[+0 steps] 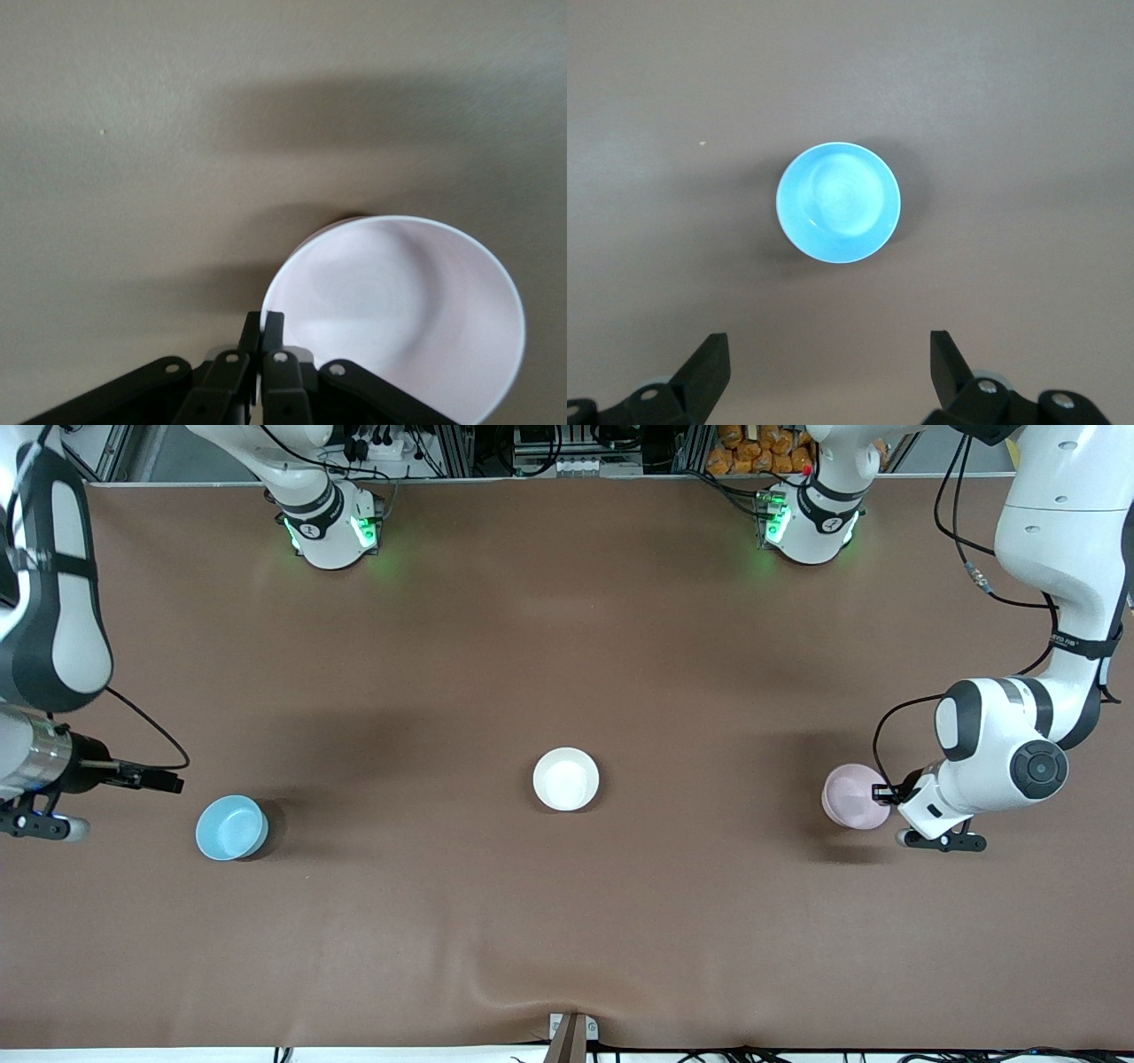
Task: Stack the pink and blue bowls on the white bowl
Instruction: 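Grasp the pink bowl with the left gripper while the right gripper approaches, then carry the pink bowl with the left gripper onto the white bowl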
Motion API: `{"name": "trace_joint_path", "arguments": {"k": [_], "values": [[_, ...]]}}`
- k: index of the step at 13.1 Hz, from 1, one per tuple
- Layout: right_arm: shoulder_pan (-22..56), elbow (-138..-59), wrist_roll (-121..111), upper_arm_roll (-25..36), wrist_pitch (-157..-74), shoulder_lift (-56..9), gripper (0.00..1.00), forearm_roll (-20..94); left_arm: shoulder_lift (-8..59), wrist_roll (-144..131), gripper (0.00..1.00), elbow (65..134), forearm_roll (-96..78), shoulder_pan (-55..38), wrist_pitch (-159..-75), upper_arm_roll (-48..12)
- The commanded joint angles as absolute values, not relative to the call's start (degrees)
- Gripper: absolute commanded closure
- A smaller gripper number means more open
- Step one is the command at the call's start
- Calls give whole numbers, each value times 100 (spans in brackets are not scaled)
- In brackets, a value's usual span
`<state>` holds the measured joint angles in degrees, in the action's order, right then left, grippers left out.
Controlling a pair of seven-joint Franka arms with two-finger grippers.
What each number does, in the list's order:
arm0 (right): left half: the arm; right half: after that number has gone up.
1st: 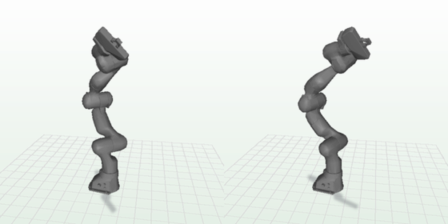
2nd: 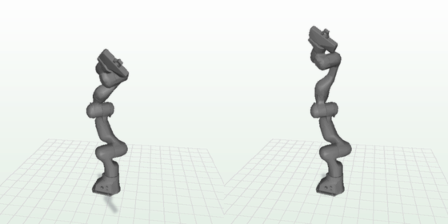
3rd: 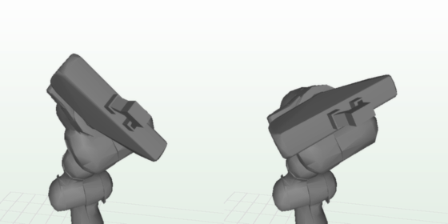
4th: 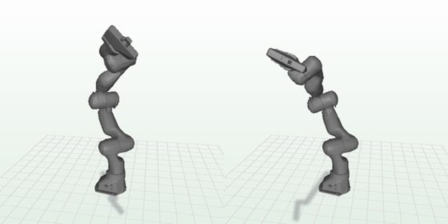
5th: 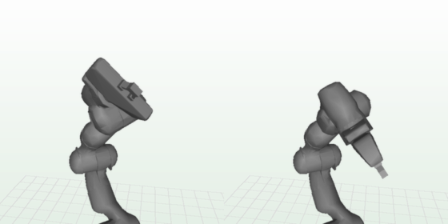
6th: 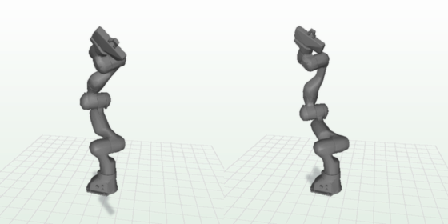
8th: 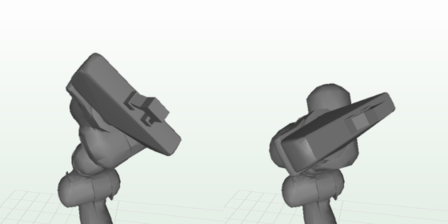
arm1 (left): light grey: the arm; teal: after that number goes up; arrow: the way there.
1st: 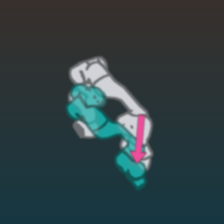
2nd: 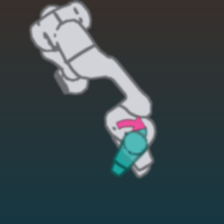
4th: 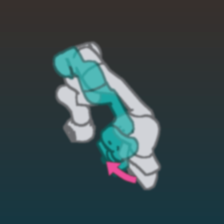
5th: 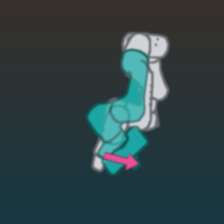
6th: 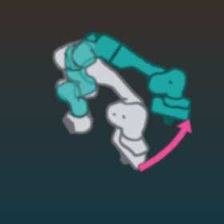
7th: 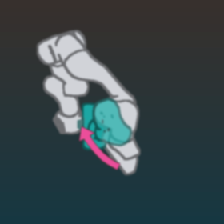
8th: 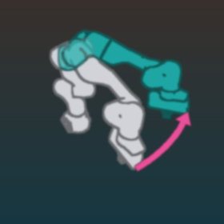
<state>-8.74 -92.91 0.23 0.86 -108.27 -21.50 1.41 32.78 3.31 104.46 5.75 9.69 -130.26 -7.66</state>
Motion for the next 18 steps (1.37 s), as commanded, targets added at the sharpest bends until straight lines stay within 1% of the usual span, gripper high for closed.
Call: {"name": "trace_joint_path", "arguments": {"k": [1,3,4,6,7,9,11,14,17,18], "values": [[-975,-9228,35,18,-10941,-2276,0,114,3059,-8,100,10494,598,967,-13025,-1001],[-975,-9263,26,26,-11004,-2338,0,114,2919,-253,100,10390,554,958,-12834,-1203],[-984,-9325,-26,26,-11091,-2364,0,106,2892,-438,100,10232,554,958,-12580,-1300],[-993,-9552,-175,26,-11503,-2373,0,97,2892,-667,100,9785,336,976,-12096,-1563],[-1002,-9632,-184,26,-11705,-2443,0,97,2892,-720,100,9608,177,906,-11981,-1582],[-1072,-9467,-481,26,-11969,-2828,0,79,2900,-930,100,9414,70,730,-11953,-1696],[-1177,-9177,-852,18,-12041,-3137,0,140,2953,-1229,100,9265,35,406,-11953,-1696],[-1222,-9167,-888,26,-12102,-3295,0,132,3242,-2123,100,8782,26,-200,-11953,-1696],[-1204,-9167,-896,18,-12715,-3629,0,88,3541,-2732,100,8491,-358,-693,-11953,-1696],[-1204,-9184,-896,18,-12744,-3665,0,88,3672,-2934,100,8325,-447,-860,-11953,-1696]]}}
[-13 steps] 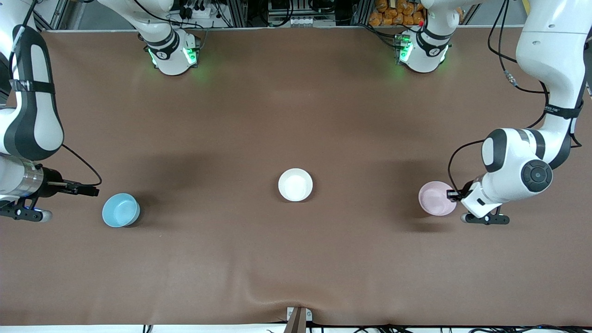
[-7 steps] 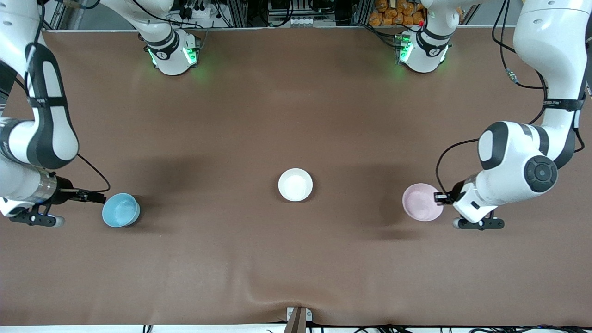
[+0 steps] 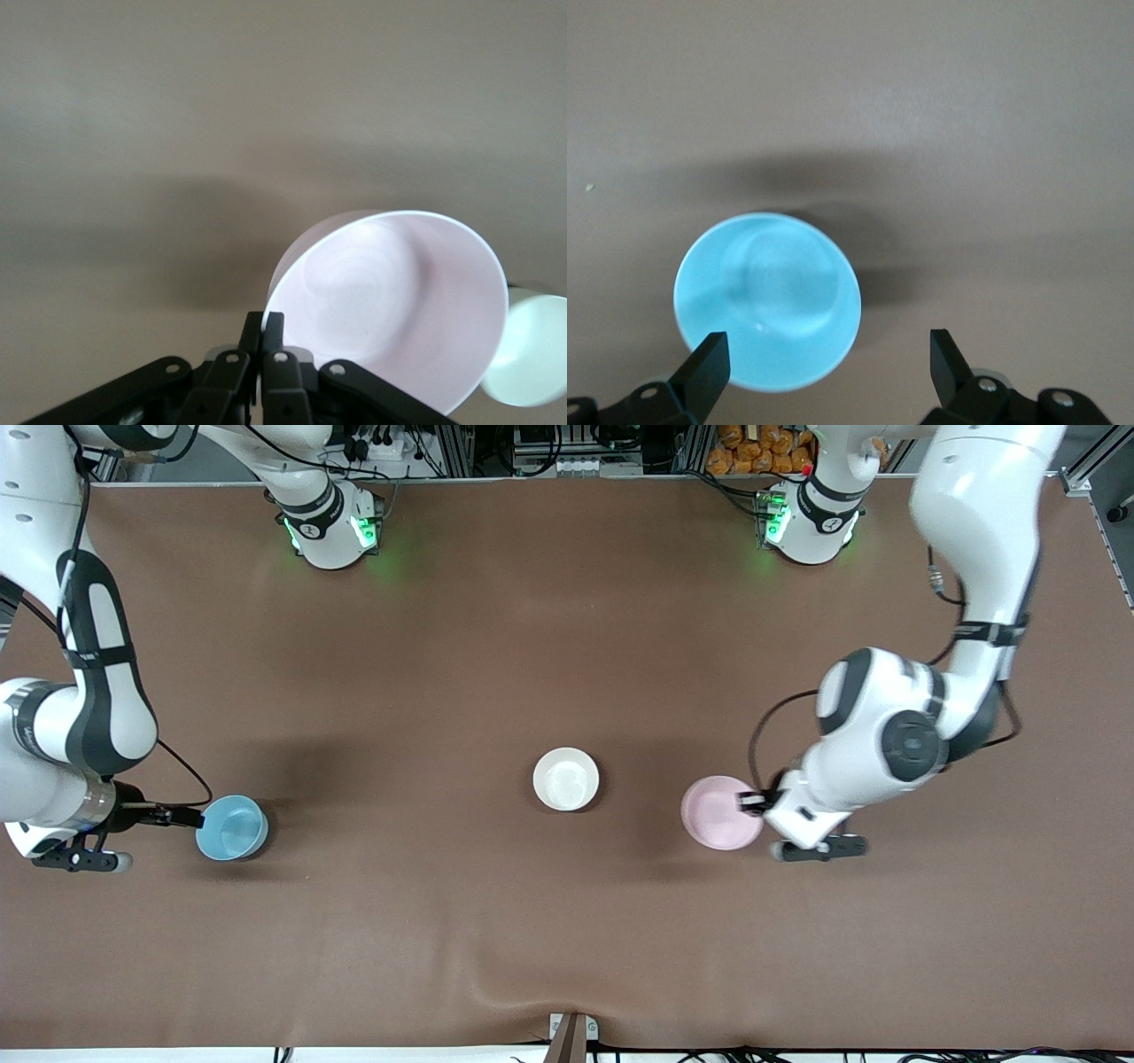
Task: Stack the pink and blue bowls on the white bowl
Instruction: 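Carry the pink bowl with the left gripper onto the white bowl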
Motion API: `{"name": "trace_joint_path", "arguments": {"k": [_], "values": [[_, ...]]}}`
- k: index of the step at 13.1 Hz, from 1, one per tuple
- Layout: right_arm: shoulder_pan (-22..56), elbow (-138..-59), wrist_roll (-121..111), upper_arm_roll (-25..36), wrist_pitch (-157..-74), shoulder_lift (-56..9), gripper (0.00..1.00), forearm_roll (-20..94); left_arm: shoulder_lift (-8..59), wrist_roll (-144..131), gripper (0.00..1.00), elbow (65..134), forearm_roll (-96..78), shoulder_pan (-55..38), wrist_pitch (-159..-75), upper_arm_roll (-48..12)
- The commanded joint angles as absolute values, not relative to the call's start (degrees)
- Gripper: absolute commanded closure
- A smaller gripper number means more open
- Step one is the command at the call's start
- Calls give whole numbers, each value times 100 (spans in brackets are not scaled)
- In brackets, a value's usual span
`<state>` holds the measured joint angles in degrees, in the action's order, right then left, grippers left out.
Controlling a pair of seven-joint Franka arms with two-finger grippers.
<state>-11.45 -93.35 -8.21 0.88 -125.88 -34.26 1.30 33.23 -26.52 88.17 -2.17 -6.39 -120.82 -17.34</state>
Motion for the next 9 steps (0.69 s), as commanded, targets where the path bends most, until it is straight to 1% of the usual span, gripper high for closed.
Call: {"name": "trace_joint_path", "arguments": {"k": [1,3,6,9], "values": [[-1204,-9211,-888,18,-12744,-3674,0,97,3787,-3197,100,8184,-448,-1079,-11953,-1688],[-1204,-9211,-879,18,-12762,-3753,0,132,3972,-3576,100,7937,-439,-1519,-11953,-1626],[-1230,-9211,-879,18,-12797,-3919,0,158,4060,-4032,100,7928,-431,-1940,-12049,-1591],[-1248,-9237,-870,9,-12771,-4008,1,211,4166,-4324,100,7928,-439,-2275,-12322,-1494]]}}
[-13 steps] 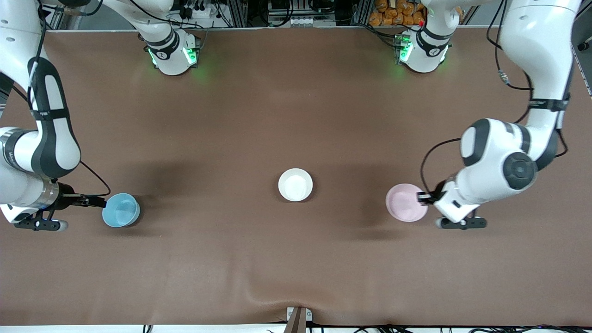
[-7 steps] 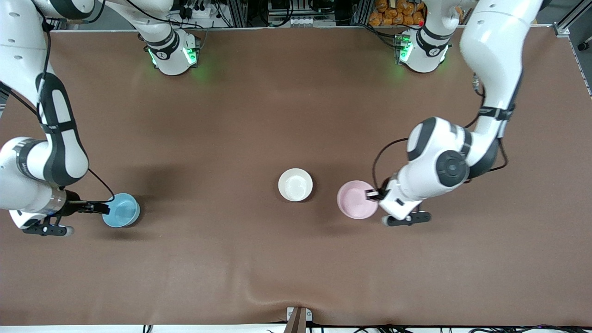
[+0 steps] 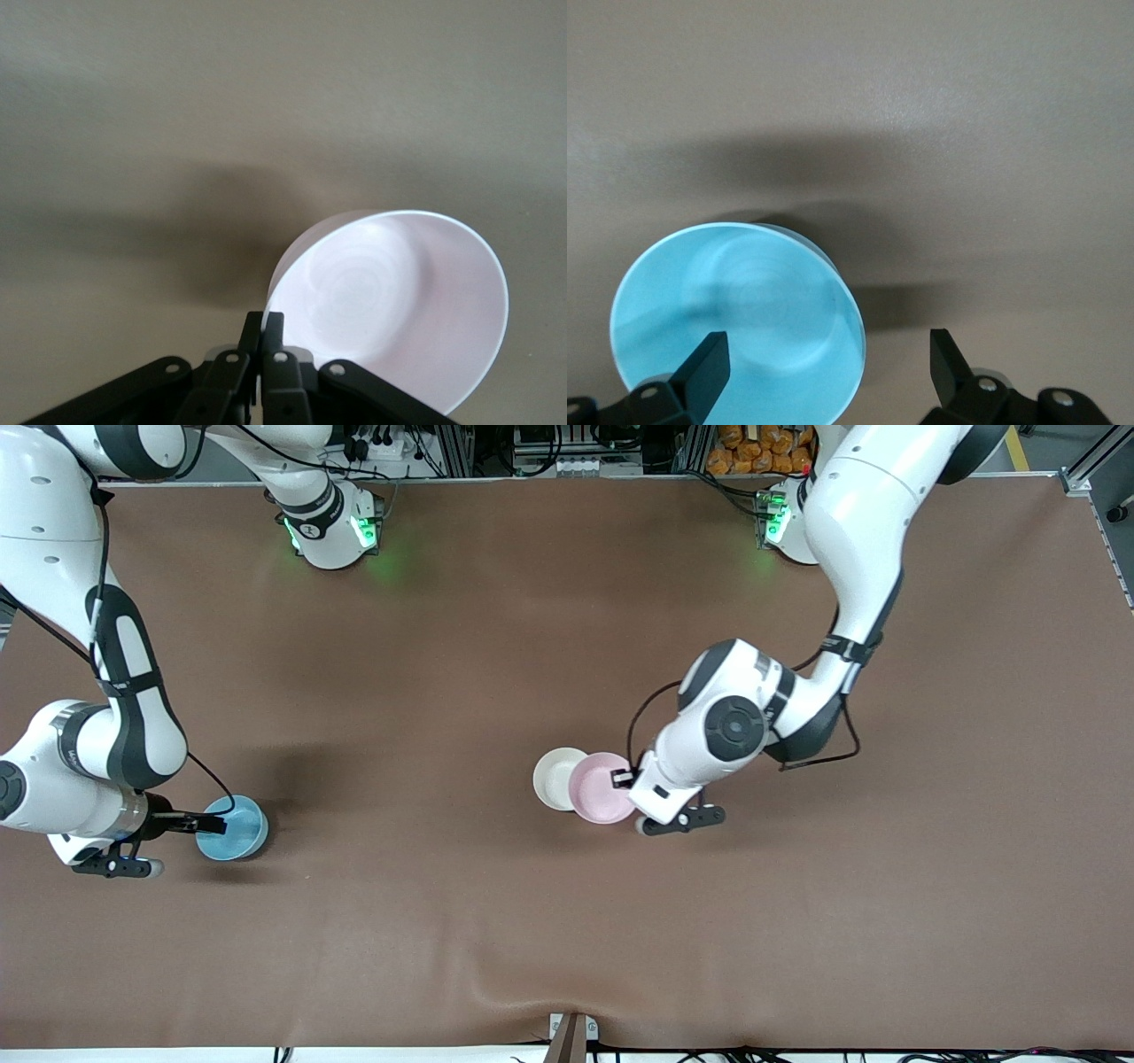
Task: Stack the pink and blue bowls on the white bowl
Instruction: 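Carry the pink bowl with the left gripper onto the white bowl, then release the pink bowl with the left gripper while the right gripper grasps the blue bowl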
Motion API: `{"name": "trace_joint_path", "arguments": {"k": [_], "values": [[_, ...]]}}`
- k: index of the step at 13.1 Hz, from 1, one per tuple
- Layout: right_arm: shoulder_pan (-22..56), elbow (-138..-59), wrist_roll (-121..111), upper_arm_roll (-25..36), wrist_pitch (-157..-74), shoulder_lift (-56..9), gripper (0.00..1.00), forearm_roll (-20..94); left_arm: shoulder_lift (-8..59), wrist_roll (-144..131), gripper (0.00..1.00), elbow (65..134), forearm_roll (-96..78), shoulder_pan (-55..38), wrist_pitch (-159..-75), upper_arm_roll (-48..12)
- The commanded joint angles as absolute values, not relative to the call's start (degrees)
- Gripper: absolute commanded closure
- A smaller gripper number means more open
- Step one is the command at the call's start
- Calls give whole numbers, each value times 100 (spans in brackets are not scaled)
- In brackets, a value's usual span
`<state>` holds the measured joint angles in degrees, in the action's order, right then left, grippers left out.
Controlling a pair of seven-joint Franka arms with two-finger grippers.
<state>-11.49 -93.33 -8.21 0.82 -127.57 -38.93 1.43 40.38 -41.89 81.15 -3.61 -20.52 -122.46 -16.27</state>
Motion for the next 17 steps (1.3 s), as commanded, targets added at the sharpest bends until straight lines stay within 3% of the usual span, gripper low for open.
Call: {"name": "trace_joint_path", "arguments": {"k": [1,4,5,7,11,17], "values": [[-1257,-9237,-870,9,-12771,-4025,3,228,4175,-4394,100,7936,-448,-2294,-12331,-1494],[-1266,-9237,-879,9,-12779,-4078,12,229,4183,-4526,100,8006,-431,-2583,-12601,-1485],[-1266,-9237,-870,9,-12771,-4078,23,237,4279,-4639,100,8007,-439,-2584,-12778,-1485],[-1283,-9272,-861,9,-12762,-4078,55,237,4385,-4790,100,8024,-404,-2697,-12946,-1485],[-1318,-9290,-870,0,-12753,-4087,98,237,4421,-4764,100,8112,-361,-2672,-13025,-1477],[-1318,-9281,-888,-9,-12709,-4043,100,396,4403,-4764,100,8262,-220,-2602,-13113,-1477]]}}
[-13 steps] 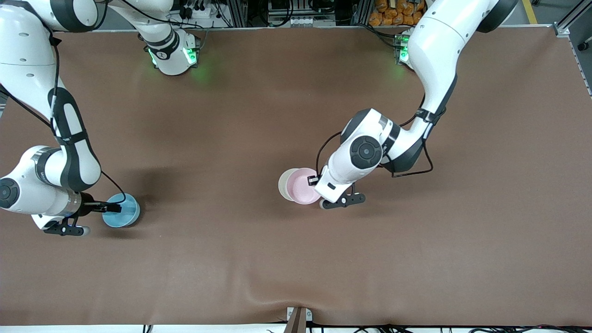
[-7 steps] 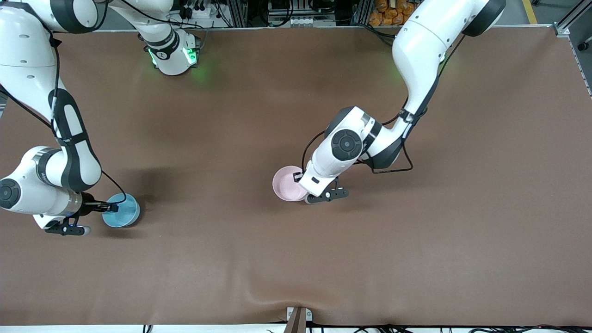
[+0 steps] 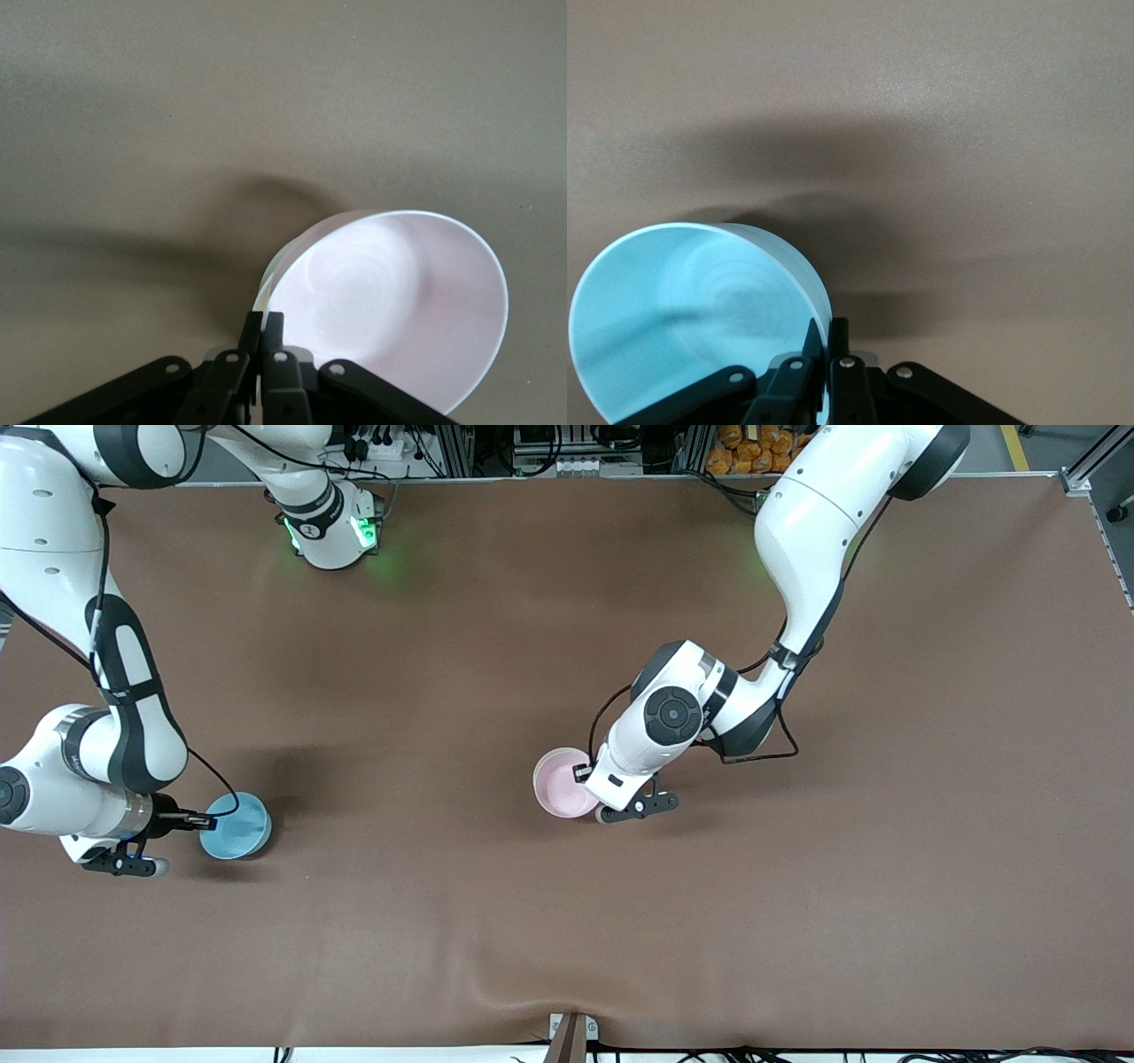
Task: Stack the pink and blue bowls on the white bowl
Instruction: 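Release the pink bowl with the left gripper while the right gripper grasps the blue bowl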
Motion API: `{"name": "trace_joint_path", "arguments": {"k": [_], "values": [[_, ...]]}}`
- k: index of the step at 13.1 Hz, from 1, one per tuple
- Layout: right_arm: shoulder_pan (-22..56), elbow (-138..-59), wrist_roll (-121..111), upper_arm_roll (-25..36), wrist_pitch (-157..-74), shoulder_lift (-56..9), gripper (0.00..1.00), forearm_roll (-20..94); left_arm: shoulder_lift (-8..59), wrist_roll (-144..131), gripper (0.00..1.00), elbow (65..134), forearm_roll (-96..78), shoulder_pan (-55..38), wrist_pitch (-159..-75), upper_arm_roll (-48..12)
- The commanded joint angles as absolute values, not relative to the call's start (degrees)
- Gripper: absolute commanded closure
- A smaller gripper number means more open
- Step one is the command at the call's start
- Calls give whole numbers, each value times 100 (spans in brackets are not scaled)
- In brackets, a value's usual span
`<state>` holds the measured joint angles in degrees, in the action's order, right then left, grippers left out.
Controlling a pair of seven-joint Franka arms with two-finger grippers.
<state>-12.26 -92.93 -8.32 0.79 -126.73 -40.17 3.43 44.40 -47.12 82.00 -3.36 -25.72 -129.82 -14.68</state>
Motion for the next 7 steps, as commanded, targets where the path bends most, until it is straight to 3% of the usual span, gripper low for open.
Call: {"name": "trace_joint_path", "arguments": {"k": [1,7], "values": [[-1310,-9281,-879,-17,-12700,-4026,100,396,4377,-4781,100,8270,-228,-2575,-13105,-1485],[-1248,-9229,-1071,-53,-11928,-3754,100,773,4386,-4790,100,8341,-229,-2619,-13096,-1485]]}}
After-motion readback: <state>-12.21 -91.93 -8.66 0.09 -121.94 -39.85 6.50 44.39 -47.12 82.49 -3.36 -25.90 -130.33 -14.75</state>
